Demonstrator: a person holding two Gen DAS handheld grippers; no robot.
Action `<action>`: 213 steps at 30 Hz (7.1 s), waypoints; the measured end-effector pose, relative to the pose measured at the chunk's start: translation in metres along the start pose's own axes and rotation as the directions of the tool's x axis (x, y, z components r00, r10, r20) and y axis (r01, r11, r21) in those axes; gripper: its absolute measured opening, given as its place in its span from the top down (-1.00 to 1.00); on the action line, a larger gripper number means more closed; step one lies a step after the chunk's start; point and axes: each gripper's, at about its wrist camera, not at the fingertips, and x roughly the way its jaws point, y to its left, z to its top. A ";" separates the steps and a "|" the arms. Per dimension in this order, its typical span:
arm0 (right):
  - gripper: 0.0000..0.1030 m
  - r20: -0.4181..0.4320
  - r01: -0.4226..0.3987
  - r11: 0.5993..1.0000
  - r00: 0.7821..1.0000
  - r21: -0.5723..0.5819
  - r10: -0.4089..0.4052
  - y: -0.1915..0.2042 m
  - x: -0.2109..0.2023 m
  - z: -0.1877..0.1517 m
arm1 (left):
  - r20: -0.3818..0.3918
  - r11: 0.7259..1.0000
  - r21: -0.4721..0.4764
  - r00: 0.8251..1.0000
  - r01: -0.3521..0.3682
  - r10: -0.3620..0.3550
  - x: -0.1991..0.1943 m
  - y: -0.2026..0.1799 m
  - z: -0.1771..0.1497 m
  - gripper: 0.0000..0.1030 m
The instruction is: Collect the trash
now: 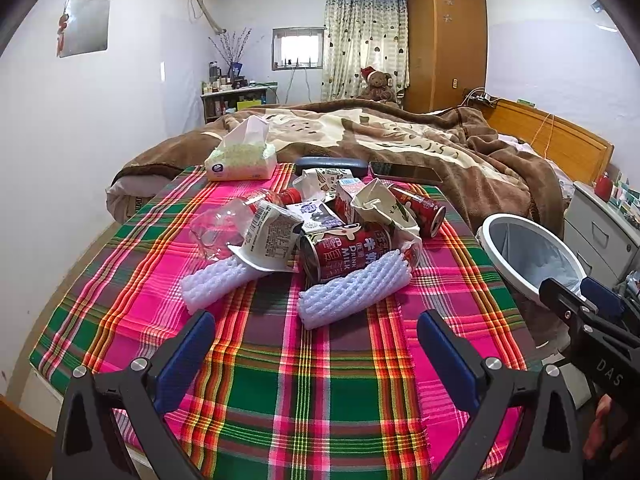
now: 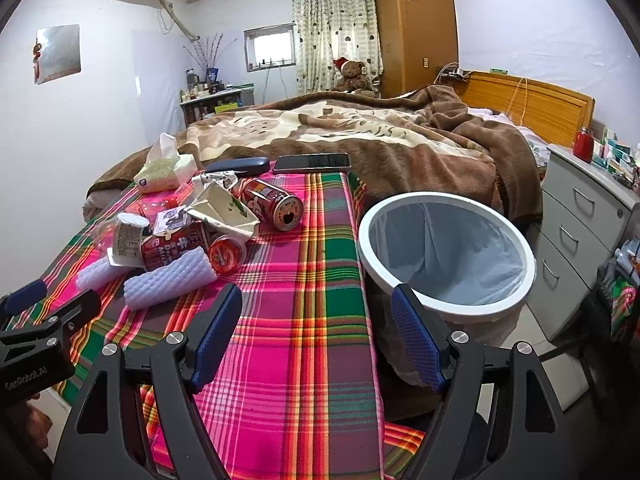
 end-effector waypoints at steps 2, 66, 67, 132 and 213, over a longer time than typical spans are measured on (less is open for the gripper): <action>-0.52 0.001 0.000 1.000 1.000 -0.001 0.000 0.000 -0.001 0.000 | -0.001 1.000 0.001 1.000 0.002 -0.002 0.000 0.000 0.000 -0.99; -0.52 -0.032 -0.061 0.998 0.998 0.026 0.062 -0.001 0.015 0.005 | -0.005 1.000 -0.011 1.000 -0.003 0.003 0.004 0.018 0.003 -0.99; -0.52 -0.049 -0.071 0.997 0.996 0.035 0.072 -0.002 0.021 0.004 | -0.008 1.000 -0.022 1.000 -0.002 0.002 0.007 0.025 0.003 -0.99; 0.70 -0.262 -0.259 0.950 0.918 0.177 0.299 0.066 0.077 0.011 | -0.253 0.953 -0.045 0.919 0.301 -0.302 0.073 0.089 -0.001 0.47; 0.51 -0.299 -0.286 0.958 0.916 -0.024 0.266 0.040 0.044 0.020 | -0.207 0.933 -0.090 0.909 0.350 -0.361 0.003 0.055 0.027 0.48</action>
